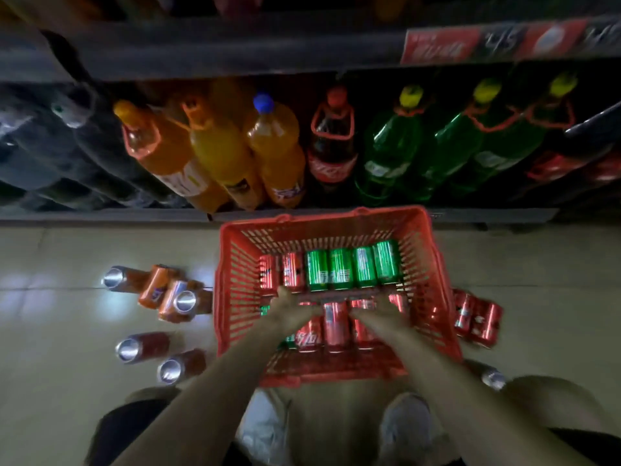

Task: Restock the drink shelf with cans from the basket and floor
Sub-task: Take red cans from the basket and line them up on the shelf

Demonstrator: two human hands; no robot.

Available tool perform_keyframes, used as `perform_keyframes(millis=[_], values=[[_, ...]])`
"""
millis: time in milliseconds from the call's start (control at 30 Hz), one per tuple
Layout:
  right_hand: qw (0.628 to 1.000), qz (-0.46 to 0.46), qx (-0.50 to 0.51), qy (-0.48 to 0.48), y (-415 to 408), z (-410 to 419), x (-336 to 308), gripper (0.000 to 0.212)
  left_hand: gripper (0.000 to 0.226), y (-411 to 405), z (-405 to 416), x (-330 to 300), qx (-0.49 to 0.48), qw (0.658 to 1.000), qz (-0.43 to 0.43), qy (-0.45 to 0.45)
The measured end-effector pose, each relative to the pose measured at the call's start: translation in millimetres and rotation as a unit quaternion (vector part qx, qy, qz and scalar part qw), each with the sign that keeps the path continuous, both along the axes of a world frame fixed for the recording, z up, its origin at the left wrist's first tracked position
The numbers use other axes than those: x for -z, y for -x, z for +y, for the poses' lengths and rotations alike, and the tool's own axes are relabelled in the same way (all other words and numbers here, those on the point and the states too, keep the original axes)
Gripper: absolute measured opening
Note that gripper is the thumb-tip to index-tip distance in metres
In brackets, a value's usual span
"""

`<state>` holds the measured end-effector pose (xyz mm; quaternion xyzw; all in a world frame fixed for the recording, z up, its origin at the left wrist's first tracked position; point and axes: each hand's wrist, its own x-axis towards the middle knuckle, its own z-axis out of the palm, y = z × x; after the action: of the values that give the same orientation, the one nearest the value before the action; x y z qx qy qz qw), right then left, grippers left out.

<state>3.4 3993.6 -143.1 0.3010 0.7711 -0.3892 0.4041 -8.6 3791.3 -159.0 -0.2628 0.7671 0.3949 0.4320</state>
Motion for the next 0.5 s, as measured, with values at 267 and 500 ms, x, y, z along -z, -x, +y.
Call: perform_keyframes(millis=[267, 500], values=[[0.998, -0.056, 0.026, 0.01, -2, 11, 94, 0.106, 0.164, -15, 7, 101, -0.052, 0.998, -0.039, 0.001], [0.999, -0.024, 0.046, 0.012, -4, 21, 167, 0.126, 0.102, -31, -18, 193, -0.103, 0.995, -0.006, -0.012]])
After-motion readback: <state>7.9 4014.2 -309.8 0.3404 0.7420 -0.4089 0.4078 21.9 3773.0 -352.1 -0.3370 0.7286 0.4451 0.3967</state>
